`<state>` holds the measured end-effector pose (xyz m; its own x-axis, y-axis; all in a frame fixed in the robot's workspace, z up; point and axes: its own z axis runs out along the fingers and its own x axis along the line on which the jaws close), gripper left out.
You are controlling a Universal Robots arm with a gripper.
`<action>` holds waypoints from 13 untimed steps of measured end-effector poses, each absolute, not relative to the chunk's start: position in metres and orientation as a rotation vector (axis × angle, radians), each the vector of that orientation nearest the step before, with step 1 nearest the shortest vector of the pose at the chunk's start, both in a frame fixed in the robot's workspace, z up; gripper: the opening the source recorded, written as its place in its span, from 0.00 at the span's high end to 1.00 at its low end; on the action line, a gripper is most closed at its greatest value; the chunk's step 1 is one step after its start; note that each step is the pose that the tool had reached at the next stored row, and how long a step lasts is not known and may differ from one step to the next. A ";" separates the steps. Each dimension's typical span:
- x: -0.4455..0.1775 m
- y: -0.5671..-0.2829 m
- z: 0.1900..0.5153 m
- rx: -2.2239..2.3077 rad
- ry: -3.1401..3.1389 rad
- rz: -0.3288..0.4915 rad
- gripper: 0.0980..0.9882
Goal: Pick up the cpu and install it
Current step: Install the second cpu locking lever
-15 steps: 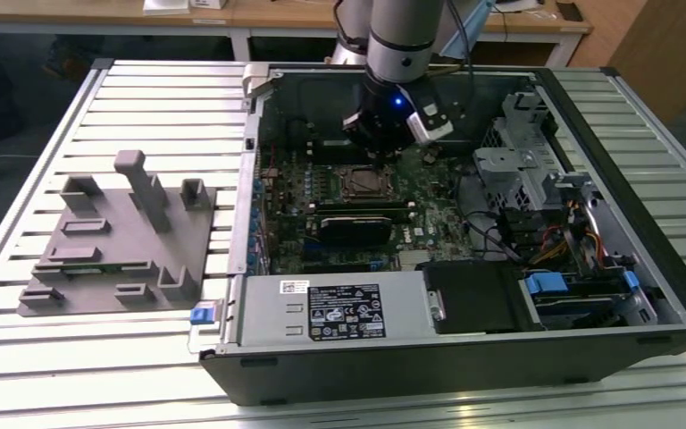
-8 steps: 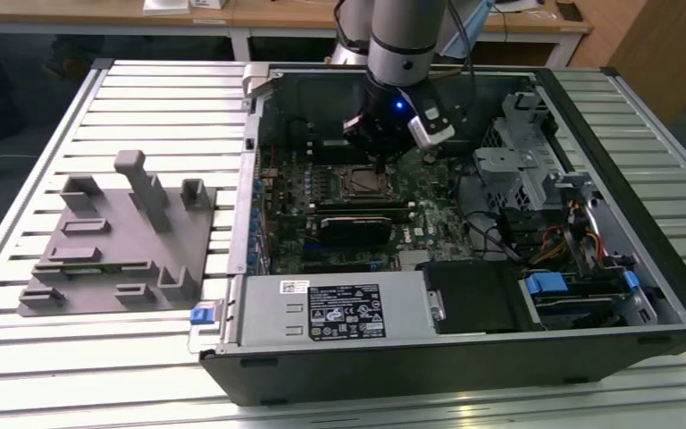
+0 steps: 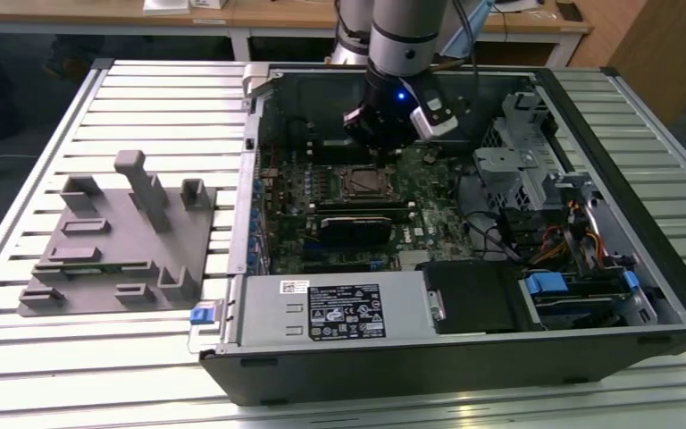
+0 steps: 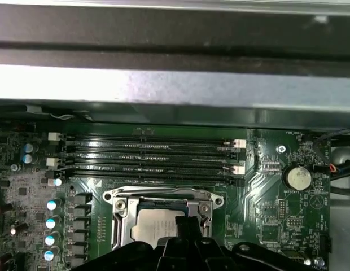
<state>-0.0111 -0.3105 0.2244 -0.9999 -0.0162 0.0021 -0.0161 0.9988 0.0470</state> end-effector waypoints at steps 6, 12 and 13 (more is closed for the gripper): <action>-0.011 -0.315 0.226 0.025 -3.137 -0.074 0.99; -0.011 -0.324 0.226 0.025 -3.137 -0.074 0.99; -0.011 -0.326 0.226 0.025 -3.137 -0.074 0.99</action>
